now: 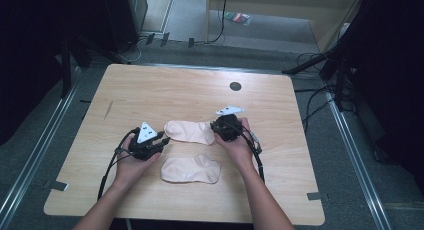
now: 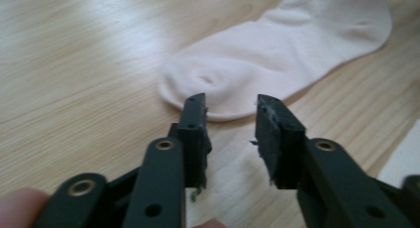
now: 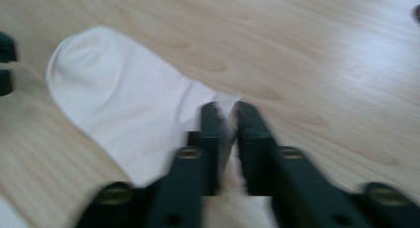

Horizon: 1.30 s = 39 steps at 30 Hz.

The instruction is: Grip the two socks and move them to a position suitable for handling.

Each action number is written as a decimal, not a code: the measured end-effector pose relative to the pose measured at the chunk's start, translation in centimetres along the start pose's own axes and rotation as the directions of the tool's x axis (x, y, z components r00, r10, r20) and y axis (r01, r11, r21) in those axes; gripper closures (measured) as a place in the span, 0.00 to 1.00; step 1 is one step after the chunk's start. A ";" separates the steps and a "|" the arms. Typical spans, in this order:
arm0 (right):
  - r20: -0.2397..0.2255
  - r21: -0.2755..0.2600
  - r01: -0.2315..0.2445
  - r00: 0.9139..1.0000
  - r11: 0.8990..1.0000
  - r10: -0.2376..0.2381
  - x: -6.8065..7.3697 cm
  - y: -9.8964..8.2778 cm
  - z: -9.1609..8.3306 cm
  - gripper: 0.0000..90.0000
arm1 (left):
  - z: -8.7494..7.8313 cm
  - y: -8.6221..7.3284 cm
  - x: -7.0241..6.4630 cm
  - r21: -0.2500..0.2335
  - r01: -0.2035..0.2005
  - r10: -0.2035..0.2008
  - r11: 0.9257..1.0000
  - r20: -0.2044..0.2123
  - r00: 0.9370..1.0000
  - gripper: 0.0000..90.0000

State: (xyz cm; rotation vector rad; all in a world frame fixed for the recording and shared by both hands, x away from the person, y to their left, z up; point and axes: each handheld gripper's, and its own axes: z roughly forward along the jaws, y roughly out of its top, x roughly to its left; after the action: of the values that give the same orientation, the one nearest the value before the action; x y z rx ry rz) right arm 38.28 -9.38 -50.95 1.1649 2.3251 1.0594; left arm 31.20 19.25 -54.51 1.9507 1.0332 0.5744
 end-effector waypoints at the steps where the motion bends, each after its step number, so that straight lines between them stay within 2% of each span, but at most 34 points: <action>1: 0.010 -0.019 -0.020 1.000 1.000 0.021 -0.3 0.0 0.0 0.69 | -0.2 0.1 0.3 -0.013 0.020 -0.020 1.000 0.003 1.000 0.70; 2: 0.022 -0.027 -0.049 0.999 0.998 0.049 -0.5 -0.1 -0.1 0.66 | -0.4 0.2 0.6 -0.025 0.034 -0.034 0.999 -0.003 0.999 0.67; 4: 0.047 -0.050 -0.074 0.996 0.996 0.076 -0.9 -0.4 -0.4 0.64 | -0.5 0.5 1.1 -0.045 0.069 -0.069 0.997 -0.011 0.998 0.62; 6: 0.056 -0.070 -0.106 0.992 0.992 0.110 -1.1 -0.8 -0.6 0.68 | -0.3 0.9 1.7 -0.050 0.117 -0.118 0.992 -0.009 0.993 0.61; 8: 0.052 -0.067 -0.136 0.989 0.988 0.139 -1.1 -1.3 -0.6 0.69 | 0.3 1.3 2.3 -0.041 0.173 -0.174 0.984 -0.016 0.985 0.60; 9: 0.048 -0.059 -0.149 0.987 0.987 0.152 -1.2 -1.5 -0.4 0.68 | 0.7 1.5 2.6 -0.025 0.206 -0.206 0.978 -0.018 0.978 0.61; 11: 0.055 -0.058 -0.171 0.983 0.984 0.175 -1.2 -1.8 -0.1 0.64 | 1.5 1.8 3.3 -0.004 0.264 -0.264 0.965 0.010 0.965 0.62; 12: 0.049 -0.067 -0.192 0.979 0.979 0.196 -1.1 -1.9 0.0 0.64 | 2.0 1.9 3.5 0.017 0.279 -0.279 0.960 0.009 0.960 0.63; 14: 0.007 -0.067 -0.232 0.972 0.970 0.233 -1.0 -2.0 0.3 0.64 | 3.0 2.0 3.6 0.056 0.306 -0.307 0.951 0.013 0.952 0.63; 15: -0.010 -0.056 -0.237 0.972 0.970 0.236 -1.0 -2.0 0.6 0.66 | 3.4 2.0 3.6 0.069 0.313 -0.315 0.947 0.017 0.949 0.63; 18: -0.037 -0.001 -0.230 0.972 0.973 0.230 -0.6 -2.0 1.6 0.68 | 4.2 2.2 3.3 0.098 0.305 -0.307 0.947 0.007 0.952 0.63; 21: -0.019 0.011 -0.229 0.973 0.973 0.229 -0.4 -2.1 2.1 0.75 | 4.5 2.5 2.7 0.109 0.273 -0.272 0.956 -0.028 0.962 0.66; 22: -0.019 0.006 -0.232 0.972 0.973 0.232 -0.4 -2.2 2.2 0.77 | 4.5 2.5 2.5 0.112 0.267 -0.264 0.957 -0.043 0.964 0.70; 24: -0.017 0.011 -0.232 0.973 0.973 0.232 -0.4 -2.4 2.2 0.87 | 4.6 2.6 2.2 0.122 0.228 -0.221 0.966 -0.066 0.973 0.81; 25: -0.017 0.007 -0.226 0.974 0.974 0.227 -0.3 -2.4 2.2 0.90 | 4.6 2.7 2.0 0.127 0.217 -0.208 0.968 -0.078 0.975 0.85; 27: -0.019 0.004 -0.223 0.975 0.975 0.223 -0.3 -2.6 2.1 0.96 | 4.6 2.6 2.0 0.128 0.209 -0.201 0.969 -0.075 0.977 0.97; 28: -0.023 0.004 -0.229 0.973 0.973 0.229 -0.4 -2.6 2.0 0.97 | 4.5 2.6 2.0 0.133 0.202 -0.194 0.970 -0.076 0.978 0.98; 33: -0.009 0.005 -0.222 0.975 0.975 0.222 -1.1 -3.2 1.4 0.99 | 3.8 2.2 2.3 0.137 0.204 -0.194 0.969 -0.082 0.977 1.00; 35: -0.009 0.008 -0.248 0.969 0.969 0.248 -1.7 -3.5 1.0 1.00 | 3.4 2.0 2.4 0.139 0.183 -0.171 0.973 -0.093 0.981 1.00; 36: -0.006 0.004 -0.256 0.967 0.967 0.256 -1.9 -3.6 0.9 1.00 | 3.3 1.9 2.5 0.144 0.182 -0.170 0.973 -0.093 0.981 1.00; 39: 0.005 -0.003 -0.261 0.965 0.965 0.261 -2.2 -3.9 0.7 1.00 | 3.0 1.7 2.5 0.143 0.174 -0.162 0.974 -0.090 0.983 1.00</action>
State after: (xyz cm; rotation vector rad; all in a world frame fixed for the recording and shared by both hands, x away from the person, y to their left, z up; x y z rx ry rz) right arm 37.90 -12.33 -54.34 1.5031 2.2078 1.1425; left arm 35.47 19.38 -54.68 1.9580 1.3102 0.4936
